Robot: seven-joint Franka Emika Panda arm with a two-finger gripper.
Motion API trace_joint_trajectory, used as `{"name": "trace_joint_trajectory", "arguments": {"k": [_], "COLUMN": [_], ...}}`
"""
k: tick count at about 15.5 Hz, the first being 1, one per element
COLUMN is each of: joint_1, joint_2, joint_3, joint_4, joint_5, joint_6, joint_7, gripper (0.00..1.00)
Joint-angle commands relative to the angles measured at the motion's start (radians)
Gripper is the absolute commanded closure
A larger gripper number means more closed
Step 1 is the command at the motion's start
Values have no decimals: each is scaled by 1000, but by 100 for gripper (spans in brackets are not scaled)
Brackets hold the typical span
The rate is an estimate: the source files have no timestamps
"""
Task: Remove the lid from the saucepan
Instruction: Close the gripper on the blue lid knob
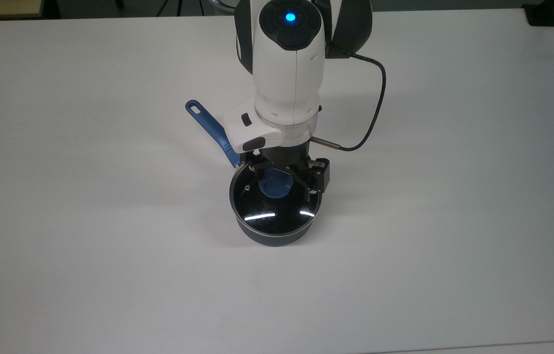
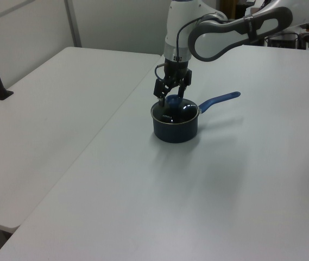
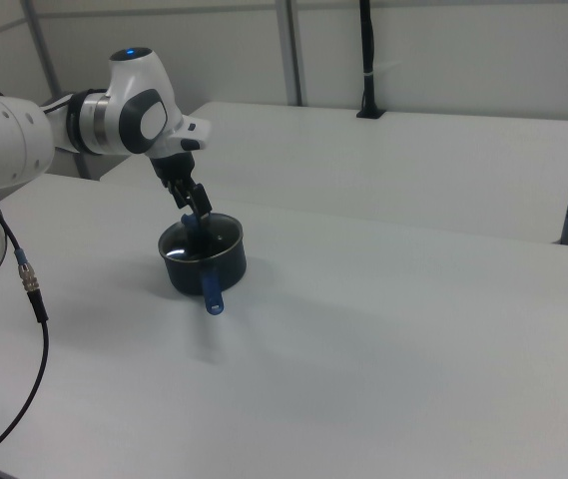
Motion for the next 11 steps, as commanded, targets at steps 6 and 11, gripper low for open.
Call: {"name": "trace_joint_trajectory", "arguments": {"k": [6,11], "joint_1": [1,0], "joint_2": [10,-6], "joint_3": [0,-3], "joint_4": [17,15], "joint_5": [-14,-11], "joint_6": [-5,-19], "joint_7": [-76,-104], "gripper": [40,54]}}
